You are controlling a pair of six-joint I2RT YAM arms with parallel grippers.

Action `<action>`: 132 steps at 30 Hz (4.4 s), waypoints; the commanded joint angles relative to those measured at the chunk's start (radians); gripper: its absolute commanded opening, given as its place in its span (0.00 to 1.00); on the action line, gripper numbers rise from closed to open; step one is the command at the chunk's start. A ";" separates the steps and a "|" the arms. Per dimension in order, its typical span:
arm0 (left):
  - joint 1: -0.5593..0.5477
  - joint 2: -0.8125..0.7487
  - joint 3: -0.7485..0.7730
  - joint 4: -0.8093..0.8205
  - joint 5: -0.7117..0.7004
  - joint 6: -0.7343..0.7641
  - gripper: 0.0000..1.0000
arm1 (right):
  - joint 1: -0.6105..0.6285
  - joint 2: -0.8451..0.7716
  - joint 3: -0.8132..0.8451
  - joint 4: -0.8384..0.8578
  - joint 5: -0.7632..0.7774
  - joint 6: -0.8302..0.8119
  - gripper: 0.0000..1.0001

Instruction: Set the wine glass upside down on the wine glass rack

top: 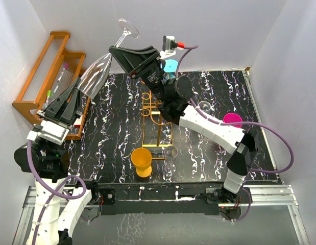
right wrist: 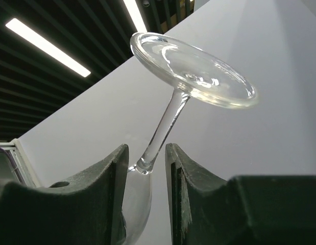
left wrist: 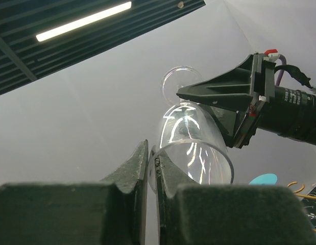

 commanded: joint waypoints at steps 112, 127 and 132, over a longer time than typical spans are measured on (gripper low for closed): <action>0.002 0.601 0.397 -1.948 0.189 0.239 0.97 | -0.702 -0.438 -0.681 -0.465 -0.654 -1.036 0.08; -0.001 0.604 0.389 -1.930 0.158 0.223 0.97 | -0.666 -0.345 -0.620 -0.447 -0.646 -1.046 0.08; -0.001 0.605 0.382 -1.925 0.157 0.219 0.97 | -0.661 -0.354 -0.639 -0.429 -0.641 -1.050 0.08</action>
